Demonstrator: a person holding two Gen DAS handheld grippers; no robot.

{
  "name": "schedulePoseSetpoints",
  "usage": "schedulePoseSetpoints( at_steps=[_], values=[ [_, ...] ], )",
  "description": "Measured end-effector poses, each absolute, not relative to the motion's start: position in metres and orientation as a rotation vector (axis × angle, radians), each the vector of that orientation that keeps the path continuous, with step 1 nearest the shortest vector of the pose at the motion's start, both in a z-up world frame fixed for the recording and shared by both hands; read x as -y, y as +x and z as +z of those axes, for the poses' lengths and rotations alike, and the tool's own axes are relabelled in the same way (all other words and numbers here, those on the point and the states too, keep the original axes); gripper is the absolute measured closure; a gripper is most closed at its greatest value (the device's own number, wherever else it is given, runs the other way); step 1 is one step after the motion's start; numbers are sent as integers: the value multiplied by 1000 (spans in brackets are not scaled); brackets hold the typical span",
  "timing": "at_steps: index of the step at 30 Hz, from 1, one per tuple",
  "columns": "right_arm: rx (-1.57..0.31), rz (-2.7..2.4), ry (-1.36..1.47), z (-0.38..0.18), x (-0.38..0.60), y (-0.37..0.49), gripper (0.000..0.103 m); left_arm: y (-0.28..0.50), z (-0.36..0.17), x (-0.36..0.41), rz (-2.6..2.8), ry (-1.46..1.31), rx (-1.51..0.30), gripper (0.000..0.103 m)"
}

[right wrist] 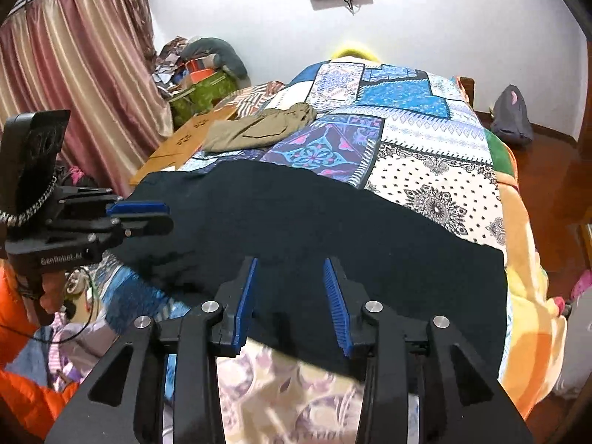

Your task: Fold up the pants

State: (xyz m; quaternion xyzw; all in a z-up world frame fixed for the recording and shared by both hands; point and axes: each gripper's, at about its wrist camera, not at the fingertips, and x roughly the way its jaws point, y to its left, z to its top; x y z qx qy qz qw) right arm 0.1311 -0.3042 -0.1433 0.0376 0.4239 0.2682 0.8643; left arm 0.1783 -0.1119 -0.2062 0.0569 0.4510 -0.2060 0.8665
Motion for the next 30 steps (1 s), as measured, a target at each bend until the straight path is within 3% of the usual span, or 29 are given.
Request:
schedulePoseSetpoints(
  at_steps=[7,13,16,18,30],
  values=[
    [-1012,555,10,-191,286,144,69,208,-250,84,-320,59,-1024,82],
    [-1050,536,-7,-187,295,146,67,215,-252,31,-223,14,-1017,82],
    [-1088,525,-24,-180,295,153,66,216,-242,-7,-158,11,-988,72],
    [-1072,524,-52,-168,288,160,66,218,-235,-34,-109,6,-967,59],
    [-956,706,-99,-127,190,237,64,253,-225,-184,108,-60,-958,52]
  ],
)
